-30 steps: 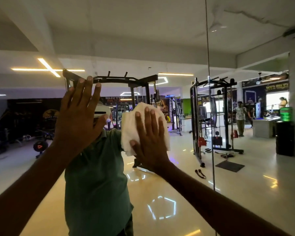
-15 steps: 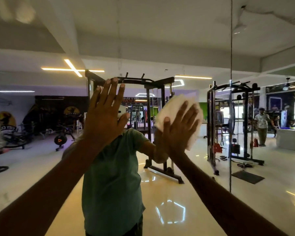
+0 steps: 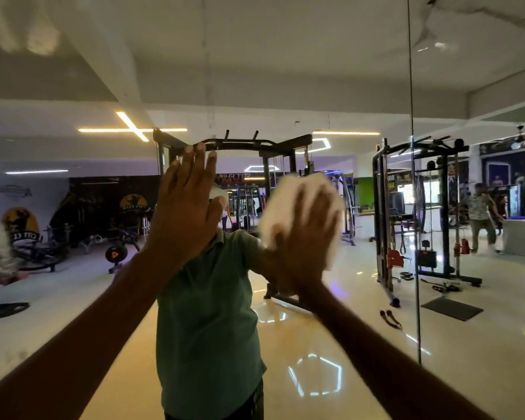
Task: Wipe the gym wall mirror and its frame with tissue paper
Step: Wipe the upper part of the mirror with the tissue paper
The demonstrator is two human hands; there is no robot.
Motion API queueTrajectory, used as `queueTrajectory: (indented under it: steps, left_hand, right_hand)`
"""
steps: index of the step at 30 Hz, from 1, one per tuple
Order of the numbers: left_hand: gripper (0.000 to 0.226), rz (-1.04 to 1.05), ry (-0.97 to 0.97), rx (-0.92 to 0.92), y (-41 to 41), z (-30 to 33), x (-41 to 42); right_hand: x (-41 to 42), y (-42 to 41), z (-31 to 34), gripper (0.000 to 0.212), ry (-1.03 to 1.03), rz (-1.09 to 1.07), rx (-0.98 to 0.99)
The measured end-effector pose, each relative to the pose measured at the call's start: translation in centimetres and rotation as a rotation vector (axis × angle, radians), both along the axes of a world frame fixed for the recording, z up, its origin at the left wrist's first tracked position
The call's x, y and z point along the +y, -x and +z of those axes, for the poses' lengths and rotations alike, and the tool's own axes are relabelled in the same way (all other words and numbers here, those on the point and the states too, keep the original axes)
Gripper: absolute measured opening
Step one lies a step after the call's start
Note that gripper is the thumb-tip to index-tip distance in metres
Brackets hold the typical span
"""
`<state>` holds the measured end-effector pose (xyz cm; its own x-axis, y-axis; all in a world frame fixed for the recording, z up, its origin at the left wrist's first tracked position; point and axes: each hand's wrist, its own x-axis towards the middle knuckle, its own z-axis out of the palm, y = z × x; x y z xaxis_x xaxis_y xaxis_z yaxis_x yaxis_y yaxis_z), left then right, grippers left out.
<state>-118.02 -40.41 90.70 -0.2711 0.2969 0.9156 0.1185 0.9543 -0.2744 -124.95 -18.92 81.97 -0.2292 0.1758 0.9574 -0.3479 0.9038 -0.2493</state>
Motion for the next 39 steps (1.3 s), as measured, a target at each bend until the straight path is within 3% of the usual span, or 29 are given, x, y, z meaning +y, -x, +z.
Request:
queueTrajectory:
  steps: [2,6,8,10,12,13,16,18,22,24,26,29,30,33,36,38,39]
  left_hand:
    - [0.074,-0.015,-0.044,-0.005,-1.0,-0.6,-1.2]
    - [0.073,0.038,-0.063,0.034,-2.2,-2.1,-4.8]
    - [0.074,0.09,-0.102,0.052,-2.7,-2.8,-6.8]
    - [0.075,0.116,-0.111,0.072,-3.0,-3.6,-8.3]
    - [0.076,0.112,-0.095,0.07,-3.1,-4.3,-9.3]
    - [0.075,0.111,-0.083,0.067,-3.0,-4.5,-9.6]
    - [0.07,0.08,-0.05,0.07,-3.1,-4.6,-10.3]
    - [0.069,0.067,-0.032,0.04,-3.5,-4.6,-11.0]
    - [0.068,0.097,0.035,0.035,-3.8,-4.2,-12.3]
    - [0.07,0.106,0.054,0.042,-3.8,-4.2,-12.7]
    - [0.073,0.112,0.045,0.031,-3.7,-4.3,-12.5]
    - [0.075,0.135,0.018,0.013,-3.5,-4.4,-11.8]
    - [0.073,0.131,0.019,0.013,-3.4,-4.4,-11.7]
    - [0.065,-0.016,0.01,0.051,-4.2,-3.9,-12.4]
    - [0.06,-0.083,0.078,0.16,-5.9,-0.7,-13.0]
    - [0.057,0.041,0.073,0.198,-6.6,2.9,-13.4]
    - [0.059,0.109,0.042,0.204,-6.7,4.8,-13.6]
  right_hand:
    - [-3.9,-1.6,-2.7,0.08,-0.264,0.084,0.012]
    - [0.0,-0.4,-1.7,0.071,-0.403,0.121,0.095]
    - [3.2,1.3,-0.2,0.074,-0.276,0.068,0.107]
    - [4.1,2.2,1.3,0.073,0.042,0.004,0.068]
    - [0.0,1.0,2.2,0.071,0.367,-0.011,0.04]
    - [-3.3,-0.4,1.8,0.072,0.381,-0.012,0.024]
    - [-12.9,-4.7,-2.8,0.076,-0.121,0.139,-0.005]
    - [-13.9,-5.2,-4.7,0.077,-0.382,0.219,0.011]
    - [-6.6,-2.4,-2.1,0.069,-0.56,0.144,0.087]
    - [-2.9,-0.8,-0.6,0.07,-0.375,0.091,0.091]
    - [-1.3,0.1,0.9,0.071,-0.054,0.064,0.061]
    - [-6.4,-1.7,3.4,0.071,0.43,0.014,0.01]
    - [-9.1,-2.9,3.6,0.072,0.404,-0.001,-0.004]
    - [-15.3,-4.8,2.3,0.076,-0.187,0.125,0.035]
    - [-13.9,-3.8,5.7,0.074,-0.63,0.227,0.183]
    - [-11.3,-3.0,11.1,0.072,-0.792,0.195,0.236]
    - [-9.8,-2.6,14.3,0.07,-0.768,0.159,0.241]
